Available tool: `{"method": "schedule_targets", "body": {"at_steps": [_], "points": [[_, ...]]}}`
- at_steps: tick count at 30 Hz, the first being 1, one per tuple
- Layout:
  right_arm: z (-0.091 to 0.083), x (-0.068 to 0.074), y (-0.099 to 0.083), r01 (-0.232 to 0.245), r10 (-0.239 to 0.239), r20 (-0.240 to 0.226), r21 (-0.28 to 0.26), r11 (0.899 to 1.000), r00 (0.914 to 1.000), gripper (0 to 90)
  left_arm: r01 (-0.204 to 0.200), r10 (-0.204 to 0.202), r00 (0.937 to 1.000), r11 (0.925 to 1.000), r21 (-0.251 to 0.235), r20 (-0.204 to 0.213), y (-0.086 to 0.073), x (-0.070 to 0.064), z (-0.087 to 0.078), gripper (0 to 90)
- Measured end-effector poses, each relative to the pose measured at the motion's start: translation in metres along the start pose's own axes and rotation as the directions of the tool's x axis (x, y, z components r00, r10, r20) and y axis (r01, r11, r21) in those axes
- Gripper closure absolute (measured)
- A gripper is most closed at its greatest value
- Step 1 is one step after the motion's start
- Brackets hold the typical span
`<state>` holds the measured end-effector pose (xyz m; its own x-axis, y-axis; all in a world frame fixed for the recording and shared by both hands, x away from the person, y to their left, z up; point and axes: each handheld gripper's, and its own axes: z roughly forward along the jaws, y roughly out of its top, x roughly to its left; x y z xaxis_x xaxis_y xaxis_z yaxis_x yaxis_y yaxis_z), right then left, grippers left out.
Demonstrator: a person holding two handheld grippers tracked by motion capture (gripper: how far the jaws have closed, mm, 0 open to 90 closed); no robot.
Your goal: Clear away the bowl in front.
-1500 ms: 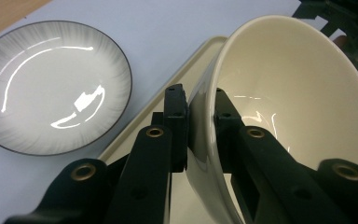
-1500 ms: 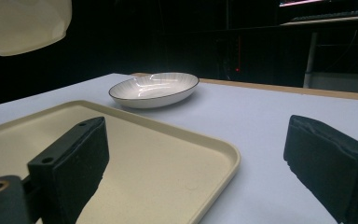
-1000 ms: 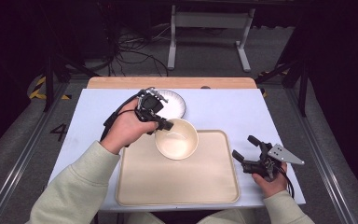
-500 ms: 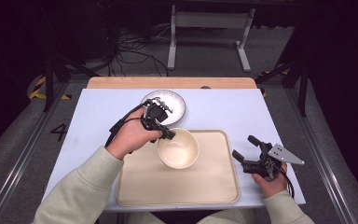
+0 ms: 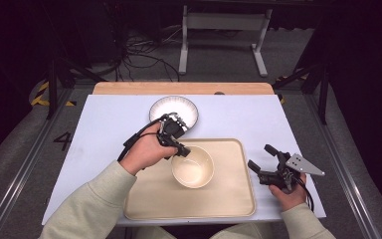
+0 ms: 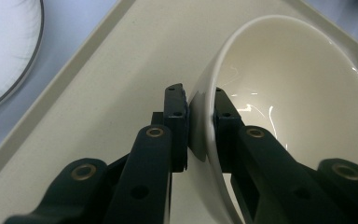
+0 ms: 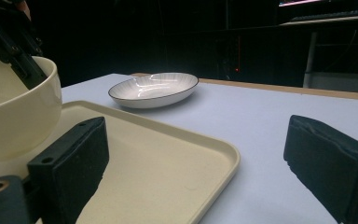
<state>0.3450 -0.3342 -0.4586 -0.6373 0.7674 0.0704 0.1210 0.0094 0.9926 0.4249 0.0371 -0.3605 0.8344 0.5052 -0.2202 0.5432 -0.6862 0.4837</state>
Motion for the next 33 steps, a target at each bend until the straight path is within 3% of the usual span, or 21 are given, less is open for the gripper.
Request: {"method": "schedule_targets", "body": {"at_steps": [2, 3, 4, 12, 15, 33], "points": [[0.000, 0.000, 0.000, 0.000, 0.000, 0.000, 0.000, 1.000, 1.0000, 6.9, -0.017, 0.017, 0.9999, 0.9998, 0.007, 0.004, -0.001, 0.001, 0.002, 81.2], [0.000, 0.000, 0.000, 0.000, 0.000, 0.000, 0.000, 1.000, 1.0000, 6.9, -0.001, 0.001, 1.0000, 1.0000, 0.009, 0.005, -0.001, 0.000, 0.004, 81.2], [0.000, 0.000, 0.000, 0.000, 0.000, 0.000, 0.000, 1.000, 1.0000, 6.9, -0.016, 0.016, 0.9999, 0.9997, 0.018, 0.005, -0.002, 0.001, 0.005, 81.2], [0.000, 0.000, 0.000, 0.001, -0.001, -0.001, 0.001, 1.000, 1.0000, 6.9, -0.004, 0.004, 1.0000, 0.9992, 0.040, 0.003, -0.004, -0.001, 0.012, 81.2], [0.000, 0.000, 0.000, 0.001, -0.001, -0.001, 0.001, 1.000, 1.0000, 6.9, -0.027, 0.027, 0.9996, 0.9986, 0.047, 0.004, -0.004, 0.000, 0.014, 81.2], [0.000, 0.000, 0.000, 0.001, -0.001, 0.000, 0.002, 1.000, 1.0000, 7.0, -0.012, 0.013, 0.9998, 0.9973, 0.073, -0.013, -0.007, 0.001, 0.028, 81.0]]}}
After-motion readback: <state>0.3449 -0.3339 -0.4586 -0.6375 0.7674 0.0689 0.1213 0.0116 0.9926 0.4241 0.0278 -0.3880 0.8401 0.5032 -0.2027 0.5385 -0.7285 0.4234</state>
